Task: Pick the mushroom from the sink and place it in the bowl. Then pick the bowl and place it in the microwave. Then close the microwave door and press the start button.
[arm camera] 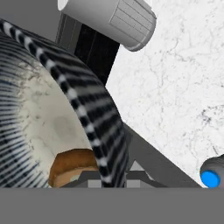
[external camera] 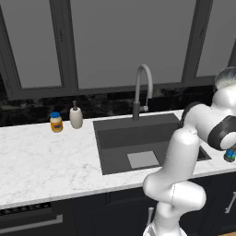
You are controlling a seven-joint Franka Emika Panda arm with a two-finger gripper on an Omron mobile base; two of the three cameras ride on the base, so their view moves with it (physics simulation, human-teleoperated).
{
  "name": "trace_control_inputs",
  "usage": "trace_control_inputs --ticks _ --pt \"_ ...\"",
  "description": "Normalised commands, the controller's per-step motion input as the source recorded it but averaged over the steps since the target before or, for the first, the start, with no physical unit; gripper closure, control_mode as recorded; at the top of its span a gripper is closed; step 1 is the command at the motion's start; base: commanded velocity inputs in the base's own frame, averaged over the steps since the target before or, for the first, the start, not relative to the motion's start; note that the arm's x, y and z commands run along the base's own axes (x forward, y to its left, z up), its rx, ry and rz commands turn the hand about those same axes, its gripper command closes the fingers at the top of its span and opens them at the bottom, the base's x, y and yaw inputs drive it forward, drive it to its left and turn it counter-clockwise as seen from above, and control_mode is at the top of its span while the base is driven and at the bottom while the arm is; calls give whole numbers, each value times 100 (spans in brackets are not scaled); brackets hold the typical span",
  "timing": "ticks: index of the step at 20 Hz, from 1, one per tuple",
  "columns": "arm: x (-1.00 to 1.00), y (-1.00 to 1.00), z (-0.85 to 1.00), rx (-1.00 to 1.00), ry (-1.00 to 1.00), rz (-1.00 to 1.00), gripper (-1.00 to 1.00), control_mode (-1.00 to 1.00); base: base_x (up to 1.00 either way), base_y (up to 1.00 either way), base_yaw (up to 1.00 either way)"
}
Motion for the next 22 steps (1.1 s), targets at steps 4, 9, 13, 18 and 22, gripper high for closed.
trace_control_inputs --ticks 4,9,13,18,22 --pt "-12 41 5 -1 0 0 100 -100 0 0 0" --pt "0 39 -12 -6 1 3 100 -100 0 0 0" --pt "0 28 0 0 0 1 100 -100 0 0 0" --pt "-19 25 0 0 0 0 100 -100 0 0 0" --pt "-19 53 0 -2 1 -1 100 -100 0 0 0"
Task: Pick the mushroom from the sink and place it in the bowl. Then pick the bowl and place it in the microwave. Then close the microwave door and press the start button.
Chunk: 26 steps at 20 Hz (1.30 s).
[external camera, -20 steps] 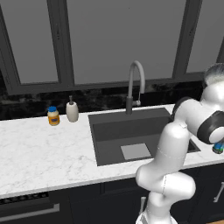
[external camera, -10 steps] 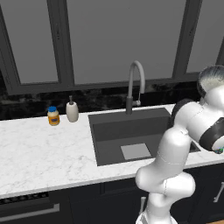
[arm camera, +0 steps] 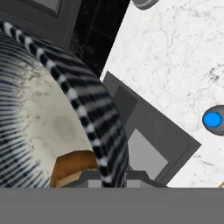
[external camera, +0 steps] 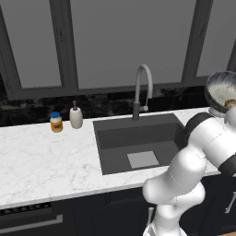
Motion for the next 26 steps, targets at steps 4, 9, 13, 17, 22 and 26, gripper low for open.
trace_control_inputs --ticks 4,9,13,17,22,26 --pt "0 82 -9 -9 12 -3 100 -100 0 0 0" --pt "-1 49 -1 -3 5 -3 100 -100 0 0 0" --pt "-4 43 0 -1 1 -6 100 -100 0 0 0" --pt "-33 26 0 0 0 -14 100 -100 0 0 0" --pt "0 0 0 0 0 0 100 100 -77 1 -30" --pt "0 0 0 0 0 0 100 100 -67 11 -53"
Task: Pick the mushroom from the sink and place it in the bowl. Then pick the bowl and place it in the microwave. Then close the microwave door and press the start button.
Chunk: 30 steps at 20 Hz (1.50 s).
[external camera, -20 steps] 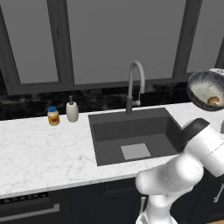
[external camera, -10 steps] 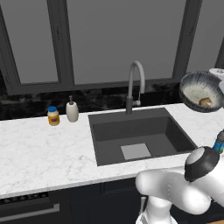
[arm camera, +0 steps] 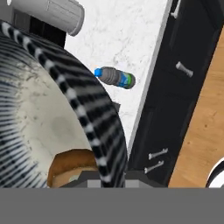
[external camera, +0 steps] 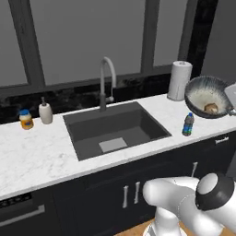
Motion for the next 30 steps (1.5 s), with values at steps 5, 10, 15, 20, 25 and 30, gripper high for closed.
trace_control_inputs --ticks 5,10,15,20,25,30 --pt "0 0 0 0 0 0 100 100 -48 12 -78" --pt "0 0 0 0 0 0 100 100 -63 15 -87" --pt "0 0 0 0 0 0 100 100 -95 30 -79" --pt "0 0 0 0 0 0 100 100 -47 25 -85" --pt "0 0 0 0 0 0 100 100 -19 15 -88" --pt "0 0 0 0 0 0 100 100 -13 11 -89"
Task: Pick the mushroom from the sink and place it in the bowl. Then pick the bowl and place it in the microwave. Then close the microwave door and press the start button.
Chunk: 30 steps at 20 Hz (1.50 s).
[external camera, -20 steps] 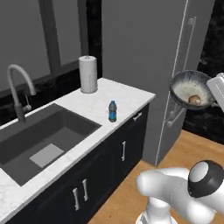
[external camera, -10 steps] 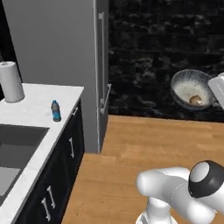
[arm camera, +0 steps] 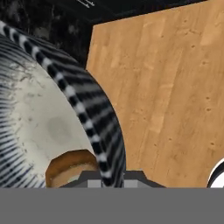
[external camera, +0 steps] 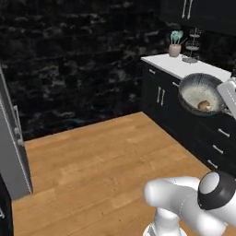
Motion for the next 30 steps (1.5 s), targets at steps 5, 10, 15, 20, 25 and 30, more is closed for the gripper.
trace_control_inputs --ticks 5,10,15,20,25,30 --pt "0 0 0 0 0 0 100 100 -24 3 -89" --pt "0 0 0 0 0 0 100 100 -37 0 -85" --pt "0 0 0 0 0 0 100 100 -47 -10 -78" --pt "0 0 0 0 0 0 100 100 -20 -28 -72" --pt "0 0 0 0 0 0 100 100 63 4 -58" --pt "0 0 0 0 0 0 100 100 100 27 -27"
